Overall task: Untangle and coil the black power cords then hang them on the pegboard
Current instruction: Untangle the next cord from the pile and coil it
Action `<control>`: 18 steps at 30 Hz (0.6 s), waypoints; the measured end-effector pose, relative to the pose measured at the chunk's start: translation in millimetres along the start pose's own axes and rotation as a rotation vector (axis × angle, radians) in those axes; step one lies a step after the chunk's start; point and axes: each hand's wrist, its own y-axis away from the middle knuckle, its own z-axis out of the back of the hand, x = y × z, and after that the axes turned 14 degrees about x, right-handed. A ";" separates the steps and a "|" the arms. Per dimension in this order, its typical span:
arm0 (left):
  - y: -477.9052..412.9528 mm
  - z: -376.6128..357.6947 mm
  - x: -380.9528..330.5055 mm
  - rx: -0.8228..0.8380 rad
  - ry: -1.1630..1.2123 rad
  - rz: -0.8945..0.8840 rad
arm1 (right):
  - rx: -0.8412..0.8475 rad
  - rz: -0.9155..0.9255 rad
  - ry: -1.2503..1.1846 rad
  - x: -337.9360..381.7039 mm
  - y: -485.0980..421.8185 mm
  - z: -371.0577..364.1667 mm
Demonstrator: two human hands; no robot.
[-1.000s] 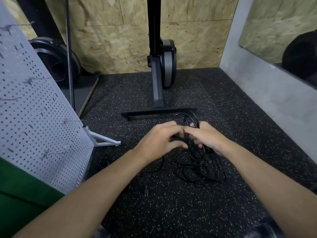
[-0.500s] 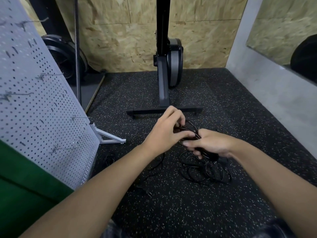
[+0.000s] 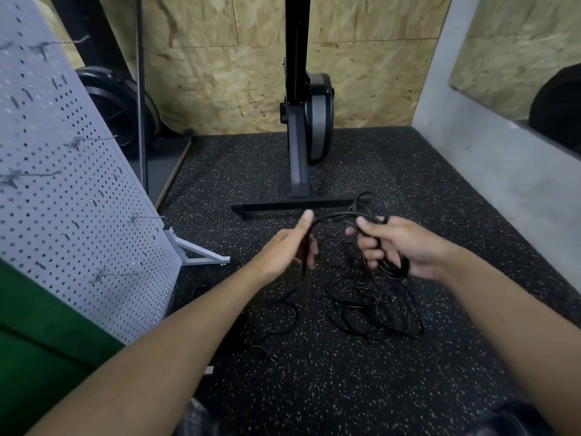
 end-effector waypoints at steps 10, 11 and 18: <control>-14.0 -27.5 -8.5 -0.176 0.032 -0.103 | -0.408 0.181 0.009 -15.8 -12.3 -6.2; -14.1 -31.5 -11.9 -0.158 -0.011 -0.122 | -0.424 0.183 -0.002 -18.5 -14.2 -9.2; -12.3 -44.9 -22.5 -0.148 -0.344 -0.232 | -0.526 0.240 -0.033 -21.8 -22.3 -21.4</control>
